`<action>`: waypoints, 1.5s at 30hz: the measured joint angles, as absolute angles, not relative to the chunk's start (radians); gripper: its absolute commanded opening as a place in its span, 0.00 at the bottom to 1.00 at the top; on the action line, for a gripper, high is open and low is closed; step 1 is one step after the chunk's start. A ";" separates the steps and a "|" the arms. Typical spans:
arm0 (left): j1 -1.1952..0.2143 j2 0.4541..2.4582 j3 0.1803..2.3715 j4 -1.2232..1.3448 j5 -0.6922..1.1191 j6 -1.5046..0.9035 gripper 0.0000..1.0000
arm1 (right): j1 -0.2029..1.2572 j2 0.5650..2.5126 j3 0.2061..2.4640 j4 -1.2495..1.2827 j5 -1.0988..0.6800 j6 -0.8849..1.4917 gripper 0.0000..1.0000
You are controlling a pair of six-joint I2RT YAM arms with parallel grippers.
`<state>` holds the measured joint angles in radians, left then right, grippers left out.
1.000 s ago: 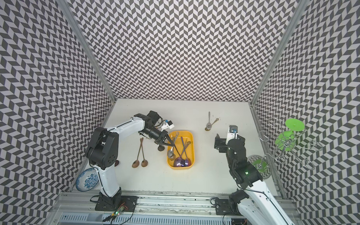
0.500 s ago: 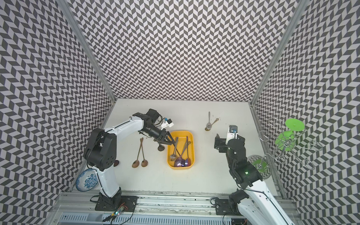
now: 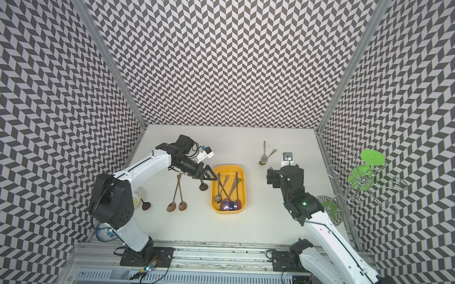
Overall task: Put the spoon into the storage box
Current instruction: Pick up the spoon from the center of the board.
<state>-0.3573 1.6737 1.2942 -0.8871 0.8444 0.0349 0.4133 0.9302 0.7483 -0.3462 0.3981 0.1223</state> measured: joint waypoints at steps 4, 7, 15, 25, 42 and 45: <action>-0.313 1.608 1.230 -0.866 0.822 0.035 0.92 | 0.413 1.059 0.861 -0.382 0.365 0.167 1.00; -0.258 1.562 1.180 -0.846 0.810 0.032 0.98 | 0.413 1.139 0.920 -0.397 0.338 0.192 0.99; -0.167 1.412 1.030 -0.772 0.750 0.045 0.99 | 0.405 1.364 1.097 -0.448 0.296 0.229 0.96; -0.028 1.319 0.983 -0.707 0.699 0.055 0.99 | 0.376 1.589 1.316 -0.500 0.263 0.245 0.91; 0.021 1.295 0.976 -0.664 0.575 0.090 0.99 | 0.278 2.077 1.746 -0.631 0.189 0.247 0.74; 0.021 1.294 0.976 -0.659 0.569 0.093 0.99 | 0.261 2.160 1.800 -0.660 0.183 0.253 0.67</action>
<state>0.0208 1.2938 0.9760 -0.6586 0.5686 0.0933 0.2611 2.1601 1.8000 -0.6598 0.1833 0.2535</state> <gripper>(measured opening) 0.993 0.697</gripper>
